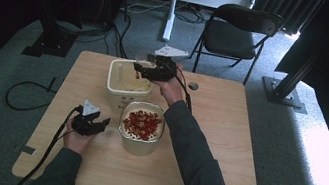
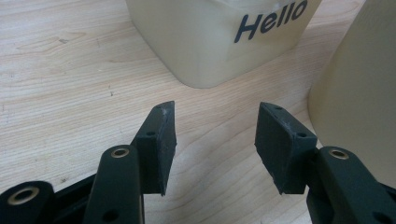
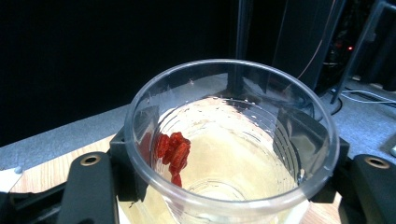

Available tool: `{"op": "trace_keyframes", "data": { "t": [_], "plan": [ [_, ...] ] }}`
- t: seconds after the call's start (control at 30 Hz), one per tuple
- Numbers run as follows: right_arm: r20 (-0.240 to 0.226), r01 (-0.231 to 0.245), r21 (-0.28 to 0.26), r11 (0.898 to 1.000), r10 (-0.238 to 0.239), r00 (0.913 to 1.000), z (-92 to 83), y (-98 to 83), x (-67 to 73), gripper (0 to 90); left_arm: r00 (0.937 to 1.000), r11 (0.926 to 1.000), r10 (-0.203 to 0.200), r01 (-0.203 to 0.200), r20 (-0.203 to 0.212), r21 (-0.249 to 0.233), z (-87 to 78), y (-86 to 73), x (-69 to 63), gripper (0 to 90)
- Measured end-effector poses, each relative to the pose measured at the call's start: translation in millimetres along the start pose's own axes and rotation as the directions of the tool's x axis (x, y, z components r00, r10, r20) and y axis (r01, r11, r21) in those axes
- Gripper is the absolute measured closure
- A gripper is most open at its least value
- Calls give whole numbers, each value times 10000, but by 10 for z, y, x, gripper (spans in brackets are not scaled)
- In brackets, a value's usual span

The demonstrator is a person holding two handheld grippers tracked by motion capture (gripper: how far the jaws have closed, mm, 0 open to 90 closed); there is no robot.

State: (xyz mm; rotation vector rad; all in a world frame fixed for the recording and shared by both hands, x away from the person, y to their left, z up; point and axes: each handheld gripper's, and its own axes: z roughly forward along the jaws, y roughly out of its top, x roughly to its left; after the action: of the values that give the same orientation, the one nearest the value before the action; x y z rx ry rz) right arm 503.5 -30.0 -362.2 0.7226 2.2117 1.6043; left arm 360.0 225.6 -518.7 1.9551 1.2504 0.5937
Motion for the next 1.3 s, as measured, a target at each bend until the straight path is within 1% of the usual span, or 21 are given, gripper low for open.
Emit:
{"op": "trace_keyframes", "data": {
  "t": [0.2, 0.33, 0.5, 0.6, 0.73, 0.8, 0.83, 0.87, 0.9, 0.93, 0.97, 1.0, 1.03, 1.07, 1.1, 1.17, 1.2, 1.27, 1.3],
  "plan": [
    [-53, -6, 169, 9999, 7, 10000, 81, -3, -11, 311, 10000, 10000, -24, 24, -13, -11, 2, -2, 2, 489],
    [0, -38, 297, 9996, 38, 10000, 136, 26, -28, 311, 10000, 10000, -78, 78, -21, -38, 0, -6, 8, 489],
    [-86, -129, 336, 9994, 132, 9999, 181, 42, -47, 311, 10000, 9999, -89, 88, -26, -51, -10, -9, 22, 489],
    [-68, -109, 353, 9993, 112, 9999, 196, 38, -45, 309, 10000, 9999, -93, 93, -33, -42, -11, -12, 25, 489],
    [-184, -129, 384, 9992, 136, 9997, 222, 31, -55, 301, 9999, 9999, -106, 106, -43, -62, -13, -12, 26, 489],
    [-105, -113, 408, 9991, 117, 9999, 229, 39, -56, 289, 9999, 9999, -98, 98, -41, -55, -13, -12, 26, 489],
    [-159, -142, 393, 9991, 148, 9998, 233, 45, -58, 275, 9999, 9999, -101, 101, -40, -57, -13, -12, 26, 489],
    [-150, -160, 350, 9993, 165, 9998, 235, 54, -61, 244, 9999, 9999, -114, 113, -41, -60, -13, -13, 26, 489],
    [-234, -243, 261, 9994, 249, 9994, 235, 67, -66, 221, 9999, 9999, -116, 116, -41, -60, -13, -13, 27, 489],
    [-473, -373, 173, 9992, 381, 9982, 235, 77, -76, 189, 9999, 9999, -117, 117, -43, -63, -14, -13, 28, 489],
    [-516, -449, 120, 9989, 455, 9976, 237, 88, -80, 171, 9999, 9999, -117, 117, -46, -62, -14, -13, 29, 489],
    [-709, -522, 118, 9986, 529, 9961, 239, 93, -85, 160, 9999, 9999, -124, 124, -41, -71, -16, -14, 30, 489],
    [-801, -506, 116, 9986, 514, 9955, 243, 100, -89, 135, 9999, 9999, -137, 136, -49, -78, -18, -14, 30, 489],
    [-764, -469, 90, 9989, 475, 9959, 241, 104, -87, 133, 9999, 9999, -122, 122, -53, -66, -21, -14, 33, 489],
    [-876, -526, 77, 9986, 531, 9947, 239, 106, -91, 133, 9999, 9999, -127, 126, -46, -74, -22, -15, 36, 489],
    [-686, -489, 91, 9988, 494, 9964, 231, 107, -89, 134, 9999, 9999, -129, 129, -46, -78, -24, -16, 38, 489],
    [-703, -514, 83, 9986, 518, 9962, 224, 106, -93, 134, 9999, 9999, -127, 127, -48, -78, -25, -16, 38, 489],
    [-473, -529, 43, 9986, 531, 9975, 192, 101, -105, 138, 9999, 9999, -123, 122, -48, -76, -25, -17, 37, 489],
    [-491, -572, -9, 9984, 571, 9972, 169, 95, -118, 138, 9999, 9999, -125, 124, -49, -73, -25, -17, 37, 489]
  ]
}}
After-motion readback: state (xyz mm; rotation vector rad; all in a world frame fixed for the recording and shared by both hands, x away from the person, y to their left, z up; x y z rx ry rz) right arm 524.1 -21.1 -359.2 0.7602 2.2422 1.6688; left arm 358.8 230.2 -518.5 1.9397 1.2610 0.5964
